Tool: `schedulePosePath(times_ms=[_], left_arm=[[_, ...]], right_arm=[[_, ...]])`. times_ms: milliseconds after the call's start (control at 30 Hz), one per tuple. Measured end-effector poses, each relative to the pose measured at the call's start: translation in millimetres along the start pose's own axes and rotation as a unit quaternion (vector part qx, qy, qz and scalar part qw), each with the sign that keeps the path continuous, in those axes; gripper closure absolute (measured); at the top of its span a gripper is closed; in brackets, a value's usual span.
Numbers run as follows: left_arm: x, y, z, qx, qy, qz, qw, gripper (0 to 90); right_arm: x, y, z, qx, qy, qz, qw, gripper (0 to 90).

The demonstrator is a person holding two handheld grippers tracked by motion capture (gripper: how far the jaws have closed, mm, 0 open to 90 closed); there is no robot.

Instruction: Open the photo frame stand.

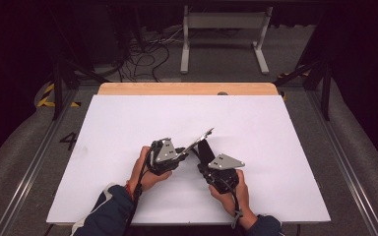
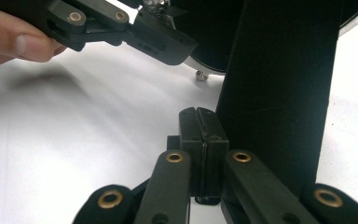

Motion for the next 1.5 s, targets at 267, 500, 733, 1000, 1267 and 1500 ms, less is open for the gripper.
schedulePosePath(times_ms=[267, 500, 733, 1000, 1267, 1500], left_arm=[[3.9, 0.8, -3.8, 0.013, -0.024, 0.012, 0.9996, 66.2], [3.9, 0.8, -4.2, 0.015, -0.032, 0.021, 0.9991, 67.4], [6.4, 0.2, -5.6, 0.008, -0.038, 0.025, 0.999, 73.9], [7.3, -2.4, -6.7, -0.005, -0.029, 0.022, 0.9993, 75.6], [7.2, -5.4, -8.6, -0.008, -0.024, 0.02, 0.9995, 75.5], [6.3, -5.7, -8.9, -0.003, -0.031, 0.03, 0.9991, 75.0]], right_arm=[[-2.2, 3.9, 1.4, 0.007, 0.002, -0.011, 0.9999, 90.0], [-5.1, 0.3, 5.6, -0.004, 0.011, -0.016, 0.9998, 90.0], [-6.3, 1.2, 7.4, -0.003, 0.016, -0.015, 0.9998, 90.0], [-6.6, -6.4, 10.4, -0.014, 0.022, -0.012, 0.9996, 90.0], [-4.5, -13.8, 11.9, -0.024, 0.019, -0.017, 0.9994, 90.0], [-4.2, -17.0, 11.9, -0.024, 0.022, -0.017, 0.9993, 90.0]])
Point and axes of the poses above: each handheld gripper's, and its own axes: x roughly backward along the jaws, z roughly out of its underside, y roughly to its left, the point moved 6 cm from there along -x, roughly forward along the jaws, and after that the axes turned 1 degree about x, right-handed, at the moved point
